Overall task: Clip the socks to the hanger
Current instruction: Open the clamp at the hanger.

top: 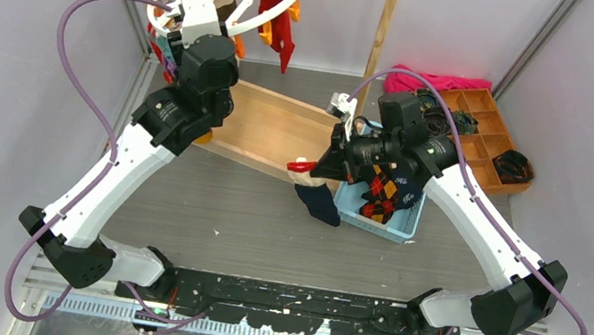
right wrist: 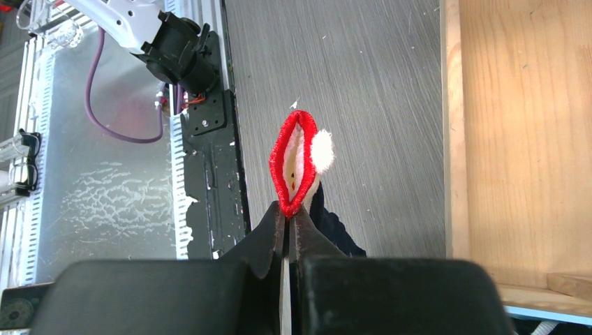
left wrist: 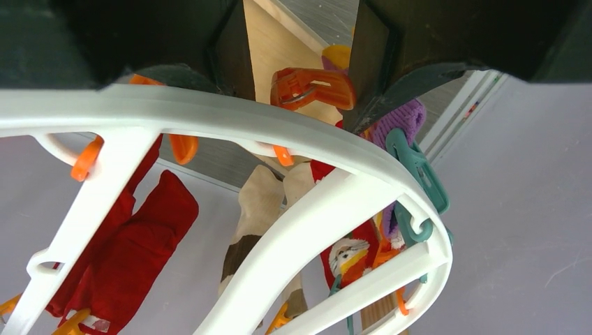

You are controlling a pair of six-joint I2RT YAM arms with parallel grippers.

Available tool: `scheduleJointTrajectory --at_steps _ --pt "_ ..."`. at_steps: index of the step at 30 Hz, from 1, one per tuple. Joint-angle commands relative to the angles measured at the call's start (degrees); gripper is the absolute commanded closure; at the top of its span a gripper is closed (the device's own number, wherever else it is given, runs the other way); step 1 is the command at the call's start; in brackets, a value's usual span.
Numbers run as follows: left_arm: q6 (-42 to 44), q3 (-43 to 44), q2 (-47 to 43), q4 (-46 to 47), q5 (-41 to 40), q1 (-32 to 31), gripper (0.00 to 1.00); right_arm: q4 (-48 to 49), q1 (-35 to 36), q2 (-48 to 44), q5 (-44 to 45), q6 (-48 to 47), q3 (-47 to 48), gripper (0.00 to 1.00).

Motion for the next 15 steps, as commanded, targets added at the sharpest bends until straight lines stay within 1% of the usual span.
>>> scheduleJointTrajectory --at_steps 1,9,13,15 --pt "1.4 -0.2 -2.0 5.5 -0.4 0.6 0.5 0.8 0.3 -1.3 -1.1 0.4 1.5 0.99" --pt "2.7 -0.9 -2.5 6.9 -0.1 0.5 0.51 0.5 0.3 -1.0 -1.1 0.1 1.6 0.99" --pt "3.4 -0.7 -2.6 7.3 -0.1 0.6 0.58 0.4 0.3 -0.9 -1.0 0.0 1.6 0.99" --pt "3.8 -0.6 -2.5 7.4 -0.1 0.5 0.64 0.3 0.3 -0.8 -1.0 0.0 1.7 0.99"
